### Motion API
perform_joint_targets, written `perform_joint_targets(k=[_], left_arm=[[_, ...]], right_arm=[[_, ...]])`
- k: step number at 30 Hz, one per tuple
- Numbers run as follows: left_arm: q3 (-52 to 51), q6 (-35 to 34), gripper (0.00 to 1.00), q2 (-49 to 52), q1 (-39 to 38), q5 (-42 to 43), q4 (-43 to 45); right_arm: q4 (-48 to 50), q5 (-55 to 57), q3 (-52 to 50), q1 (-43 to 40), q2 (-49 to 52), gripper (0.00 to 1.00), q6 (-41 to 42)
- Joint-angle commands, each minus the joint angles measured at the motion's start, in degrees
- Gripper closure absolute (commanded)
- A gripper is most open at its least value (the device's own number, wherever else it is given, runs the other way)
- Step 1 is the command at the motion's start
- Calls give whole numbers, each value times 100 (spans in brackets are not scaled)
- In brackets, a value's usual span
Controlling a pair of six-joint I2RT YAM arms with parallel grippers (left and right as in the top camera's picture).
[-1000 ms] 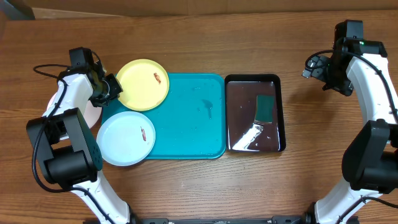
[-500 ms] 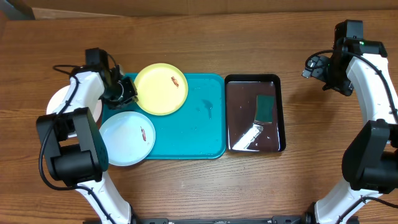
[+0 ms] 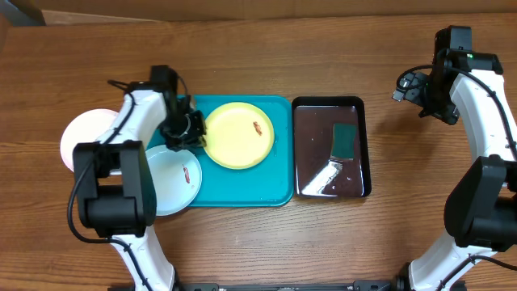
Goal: Clean dirty plates on tray and stack at the side
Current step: 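Grip the yellow plate rim and drag it to the teal tray center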
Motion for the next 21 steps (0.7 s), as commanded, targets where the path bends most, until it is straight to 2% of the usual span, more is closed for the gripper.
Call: perform_joint_targets(k=[1,11,18,21], left_arm=[[66,111,96,61,-280,57,-81],[66,20,96,61,-774,-656,-365],[66,-695,96,61,-758,-1534,-343],[66,-793,96,61,-756,-1552,-240]], right_arm=[[17,-26,26,4,-101,0,22],[17,-26,26,4,-101,0,22],[17,-26,26,4,-101,0,22],[17,-26,26,4,-101,0,22]])
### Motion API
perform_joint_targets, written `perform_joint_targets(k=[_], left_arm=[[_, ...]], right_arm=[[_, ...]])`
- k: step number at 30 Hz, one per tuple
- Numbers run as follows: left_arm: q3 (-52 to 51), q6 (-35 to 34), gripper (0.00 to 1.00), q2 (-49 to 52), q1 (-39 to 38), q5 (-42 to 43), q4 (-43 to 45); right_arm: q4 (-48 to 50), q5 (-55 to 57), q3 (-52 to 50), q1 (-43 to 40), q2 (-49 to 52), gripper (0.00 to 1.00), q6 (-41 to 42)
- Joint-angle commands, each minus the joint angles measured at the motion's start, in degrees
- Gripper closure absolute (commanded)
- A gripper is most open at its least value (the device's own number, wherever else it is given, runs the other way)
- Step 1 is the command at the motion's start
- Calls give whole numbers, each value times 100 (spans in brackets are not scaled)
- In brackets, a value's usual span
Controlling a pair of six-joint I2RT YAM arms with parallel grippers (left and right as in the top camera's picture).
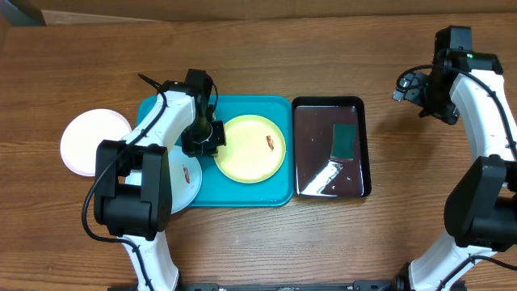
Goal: Clean dirty plates on tray and stack at the side
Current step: 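Grip the yellow plate rim and drag it to the teal tray center, then lower the right gripper into the black tray and grasp the green sponge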
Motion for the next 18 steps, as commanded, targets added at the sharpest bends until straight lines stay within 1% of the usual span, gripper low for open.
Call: perform_joint_targets(k=[1,9,18], left_arm=[[59,-363,96,61,2,-490,133],[59,-376,96,61,0,-492,393],[59,-369,96,61,2,-514,409]], right_arm=[[15,-26,26,4,-101,0,22],[15,-26,26,4,-101,0,22],[15,-26,26,4,-101,0,22]])
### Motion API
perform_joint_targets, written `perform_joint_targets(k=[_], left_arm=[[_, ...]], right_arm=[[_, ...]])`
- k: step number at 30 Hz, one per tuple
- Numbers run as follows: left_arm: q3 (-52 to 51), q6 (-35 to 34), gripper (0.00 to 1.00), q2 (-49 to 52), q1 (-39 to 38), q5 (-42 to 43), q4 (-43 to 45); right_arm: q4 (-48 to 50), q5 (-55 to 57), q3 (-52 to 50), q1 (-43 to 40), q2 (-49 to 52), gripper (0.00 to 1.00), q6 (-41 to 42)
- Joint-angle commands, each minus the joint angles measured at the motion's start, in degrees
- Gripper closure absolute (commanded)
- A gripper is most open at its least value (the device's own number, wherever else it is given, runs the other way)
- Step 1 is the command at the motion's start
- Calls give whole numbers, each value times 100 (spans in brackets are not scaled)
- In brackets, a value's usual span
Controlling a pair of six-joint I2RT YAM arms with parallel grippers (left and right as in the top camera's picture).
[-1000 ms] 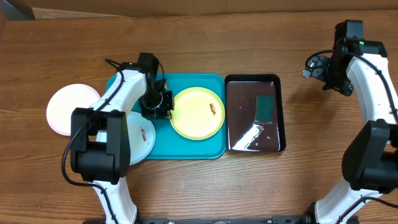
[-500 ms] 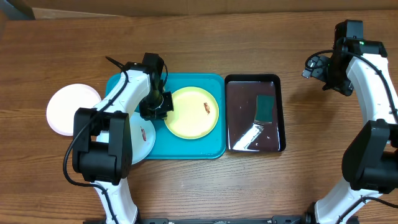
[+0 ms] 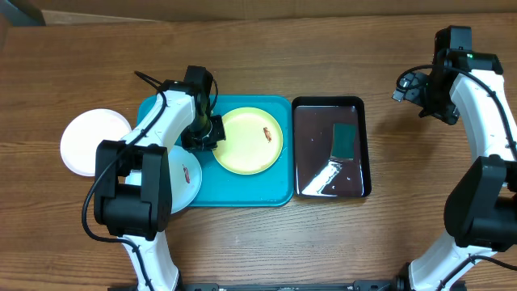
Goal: Clean dirty plates on tray and stack at the side
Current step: 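Lower the right gripper into the black tray and grasp the green sponge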
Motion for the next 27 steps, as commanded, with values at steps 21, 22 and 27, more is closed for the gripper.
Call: perform_joint_targets(k=[21,22,27], left_arm=[[24,-96,96,61,0,-289,170],[24,-96,96,61,0,-289,170],[20,-92,96,61,0,-289,166]], right_arm=[[-1438,-1832,28,1169,-103,19,-640],[-1449,-1720,24,1305,-101,19,-612],[-1346,-1043,-79,1952,-101,19,-267]])
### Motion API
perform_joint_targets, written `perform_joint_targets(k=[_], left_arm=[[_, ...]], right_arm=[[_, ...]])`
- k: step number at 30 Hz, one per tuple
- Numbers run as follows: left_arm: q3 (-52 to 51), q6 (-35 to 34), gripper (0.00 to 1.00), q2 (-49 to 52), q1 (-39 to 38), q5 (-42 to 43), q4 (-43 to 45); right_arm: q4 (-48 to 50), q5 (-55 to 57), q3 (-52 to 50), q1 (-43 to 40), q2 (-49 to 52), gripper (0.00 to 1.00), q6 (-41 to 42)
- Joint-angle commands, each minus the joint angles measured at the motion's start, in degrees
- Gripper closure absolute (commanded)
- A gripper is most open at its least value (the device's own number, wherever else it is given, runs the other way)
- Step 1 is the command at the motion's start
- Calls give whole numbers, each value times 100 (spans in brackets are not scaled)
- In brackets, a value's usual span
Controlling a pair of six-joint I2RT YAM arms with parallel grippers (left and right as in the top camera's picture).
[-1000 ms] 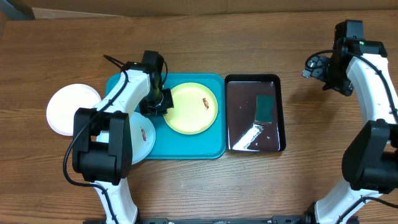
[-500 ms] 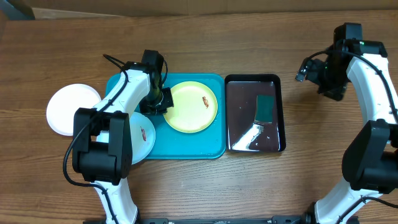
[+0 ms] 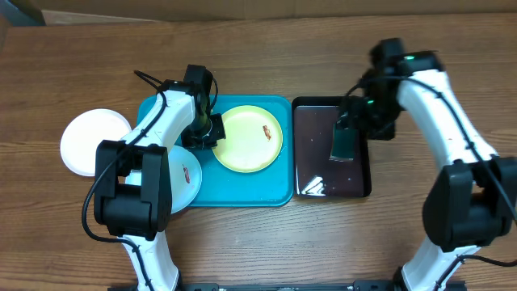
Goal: Clean dirty plates on tray and stack at the side
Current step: 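Lower the right gripper into the black tray and grasp the green sponge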
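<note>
A yellow plate (image 3: pixel 246 145) with a small reddish scrap (image 3: pixel 265 131) on it lies on the teal tray (image 3: pixel 242 192). My left gripper (image 3: pixel 208 133) is shut on the plate's left rim. A pale blue plate (image 3: pixel 179 184) with a red smear (image 3: pixel 187 170) sits at the tray's front left, partly under the left arm. A dark green sponge (image 3: pixel 346 147) lies in the black tray (image 3: pixel 311 153). My right gripper (image 3: pixel 354 121) hangs over the sponge's far end. Its fingers are hidden by the wrist.
A white plate (image 3: pixel 85 144) rests on the wooden table to the left of the teal tray. The black tray holds shiny liquid and stands right against the teal tray's right side.
My right arm has moved from the far right of the table to over the black tray, above the sponge. The left gripper and the yellow plate have stayed put.
At first my left gripper held the yellow plate's left rim near the tray's back left. Then the plate lay further right and nearer the front, then slightly back again. The right arm stayed parked at the far right until now.
</note>
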Motion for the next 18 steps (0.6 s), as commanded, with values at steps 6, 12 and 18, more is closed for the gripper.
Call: perform_joint_targets(k=[6,12,18], left_arm=[[-59,-57,96,61,0,-251,85],[-74,-57,96,61,0,-251,105],[-74,-57,96,61,0,-251,109]], right_arm=[[656,1305,-514,542,-94,19,800],[1510,1305,-1097,560,-92,20,798],[2258,1309,-1628,560,-90,27,798]])
